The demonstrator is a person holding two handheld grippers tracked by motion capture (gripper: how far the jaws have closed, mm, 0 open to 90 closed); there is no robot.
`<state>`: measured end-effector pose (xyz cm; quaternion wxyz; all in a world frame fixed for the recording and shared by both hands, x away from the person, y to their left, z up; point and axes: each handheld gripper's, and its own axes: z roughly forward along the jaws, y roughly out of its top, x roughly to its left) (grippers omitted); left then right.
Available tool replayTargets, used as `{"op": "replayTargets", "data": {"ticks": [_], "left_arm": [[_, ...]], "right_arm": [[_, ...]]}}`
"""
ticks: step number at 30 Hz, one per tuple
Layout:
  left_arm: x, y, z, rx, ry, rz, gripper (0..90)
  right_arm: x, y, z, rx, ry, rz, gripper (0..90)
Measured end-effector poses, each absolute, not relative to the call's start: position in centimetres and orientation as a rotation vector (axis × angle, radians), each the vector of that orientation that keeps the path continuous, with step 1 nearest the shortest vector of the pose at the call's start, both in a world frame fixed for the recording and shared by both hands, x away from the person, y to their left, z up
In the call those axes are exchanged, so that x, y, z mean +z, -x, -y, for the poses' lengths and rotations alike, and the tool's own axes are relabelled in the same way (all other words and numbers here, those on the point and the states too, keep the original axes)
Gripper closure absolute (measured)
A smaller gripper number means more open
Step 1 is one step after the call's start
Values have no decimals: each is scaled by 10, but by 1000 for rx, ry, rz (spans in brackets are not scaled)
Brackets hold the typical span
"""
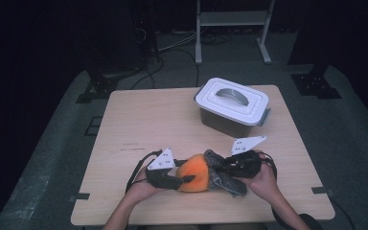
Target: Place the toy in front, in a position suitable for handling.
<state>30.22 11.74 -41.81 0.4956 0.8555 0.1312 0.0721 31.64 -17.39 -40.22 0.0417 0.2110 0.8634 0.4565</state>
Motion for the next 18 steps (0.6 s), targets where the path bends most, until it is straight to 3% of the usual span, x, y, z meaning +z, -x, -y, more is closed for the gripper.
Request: {"op": "replayTargets", "data": {"ticks": [10, 14, 18], "left_arm": [[-417, -296, -111, 216, -2100, -275, 422], [-417, -298, -111, 168, -2077, -309, 328], [-417, -295, -106, 186, -2070, -313, 390]], "right_arm": [[-386, -299, 159, 1435, -512, -2601, 770], [-394, -308, 165, 1413, -556, -2674, 766], [-388, -306, 167, 1382, -541, -2661, 768]]}}
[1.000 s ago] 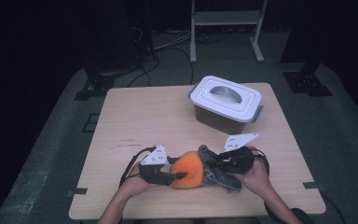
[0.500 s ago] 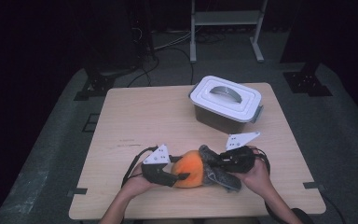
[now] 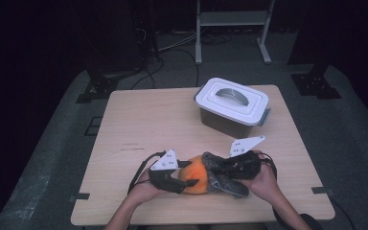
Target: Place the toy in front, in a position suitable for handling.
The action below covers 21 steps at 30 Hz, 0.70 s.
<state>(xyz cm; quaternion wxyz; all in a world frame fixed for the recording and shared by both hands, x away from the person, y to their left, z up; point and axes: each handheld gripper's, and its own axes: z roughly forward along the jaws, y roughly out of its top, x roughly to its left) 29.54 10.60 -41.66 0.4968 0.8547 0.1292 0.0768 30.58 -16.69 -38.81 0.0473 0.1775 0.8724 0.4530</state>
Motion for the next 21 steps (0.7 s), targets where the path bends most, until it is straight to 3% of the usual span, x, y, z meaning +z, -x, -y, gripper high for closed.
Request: {"op": "replayTargets", "data": {"ticks": [7, 16, 21], "left_arm": [[-417, -284, -92, 212, -2101, -245, 420], [-418, -287, -98, 197, -2107, -219, 424], [-414, -295, -105, 179, -2119, -276, 348]], "right_arm": [[-374, -288, 149, 1360, -389, -2663, 764], [-380, -298, 164, 1358, -461, -2660, 766], [-387, -303, 168, 1351, -492, -2691, 767]]}}
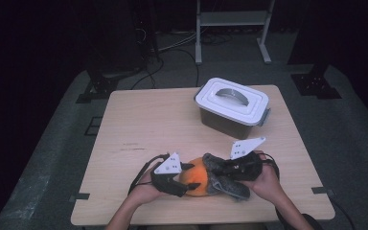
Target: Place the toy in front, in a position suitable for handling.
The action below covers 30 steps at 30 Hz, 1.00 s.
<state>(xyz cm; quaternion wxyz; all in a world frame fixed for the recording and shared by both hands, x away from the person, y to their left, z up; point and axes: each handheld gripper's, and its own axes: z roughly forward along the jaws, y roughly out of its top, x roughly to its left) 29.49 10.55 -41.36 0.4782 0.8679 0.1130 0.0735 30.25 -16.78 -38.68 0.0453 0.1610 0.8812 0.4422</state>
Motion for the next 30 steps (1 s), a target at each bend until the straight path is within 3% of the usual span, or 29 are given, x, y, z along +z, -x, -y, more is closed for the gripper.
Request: {"op": "replayTargets", "data": {"ticks": [7, 13, 21, 30], "left_arm": [[-411, -298, -110, 175, -2129, -313, 344], [-411, -294, -105, 198, -2129, -271, 409], [-411, -284, -95, 240, -2165, -121, 399], [-415, -301, -118, 206, -2136, -254, 346]], "right_arm": [[-390, -300, 164, 1314, -472, -2733, 769], [-380, -299, 164, 1277, -424, -2707, 770], [-372, -296, 161, 1343, -387, -2692, 766], [-396, -313, 175, 1398, -531, -2726, 764]]}}
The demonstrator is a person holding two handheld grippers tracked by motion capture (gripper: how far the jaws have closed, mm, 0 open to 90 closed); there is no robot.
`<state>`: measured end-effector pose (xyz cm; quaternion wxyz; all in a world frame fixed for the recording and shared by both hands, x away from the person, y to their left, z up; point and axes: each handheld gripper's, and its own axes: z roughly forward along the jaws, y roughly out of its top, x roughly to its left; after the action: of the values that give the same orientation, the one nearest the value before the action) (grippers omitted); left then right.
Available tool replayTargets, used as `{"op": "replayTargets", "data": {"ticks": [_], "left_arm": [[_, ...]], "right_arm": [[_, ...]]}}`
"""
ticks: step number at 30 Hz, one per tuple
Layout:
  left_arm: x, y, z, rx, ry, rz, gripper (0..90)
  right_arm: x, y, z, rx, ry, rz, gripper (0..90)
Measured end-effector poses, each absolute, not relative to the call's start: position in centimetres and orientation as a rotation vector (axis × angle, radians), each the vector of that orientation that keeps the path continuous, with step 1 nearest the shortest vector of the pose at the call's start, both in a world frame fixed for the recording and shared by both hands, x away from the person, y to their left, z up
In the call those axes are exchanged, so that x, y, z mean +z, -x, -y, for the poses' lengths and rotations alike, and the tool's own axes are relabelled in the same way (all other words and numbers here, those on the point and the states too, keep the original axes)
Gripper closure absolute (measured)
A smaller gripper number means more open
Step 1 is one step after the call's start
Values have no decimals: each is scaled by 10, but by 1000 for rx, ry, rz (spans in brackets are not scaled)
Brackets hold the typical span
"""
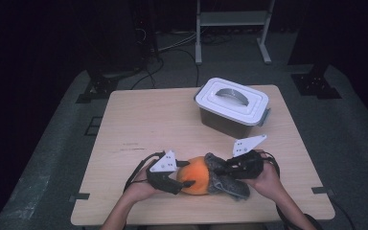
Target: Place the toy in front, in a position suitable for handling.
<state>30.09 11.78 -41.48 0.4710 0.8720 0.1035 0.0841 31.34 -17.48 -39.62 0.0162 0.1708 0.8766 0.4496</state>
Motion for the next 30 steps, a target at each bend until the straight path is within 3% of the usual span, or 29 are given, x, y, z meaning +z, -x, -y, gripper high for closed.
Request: {"op": "replayTargets", "data": {"ticks": [15, 30], "left_arm": [[-423, -313, -143, 130, -2119, -329, 358], [-425, -314, -145, 135, -2116, -340, 341]], "right_arm": [[-416, -328, 187, 1371, -670, -2765, 764], [-409, -327, 192, 1422, -680, -2739, 764]]}}
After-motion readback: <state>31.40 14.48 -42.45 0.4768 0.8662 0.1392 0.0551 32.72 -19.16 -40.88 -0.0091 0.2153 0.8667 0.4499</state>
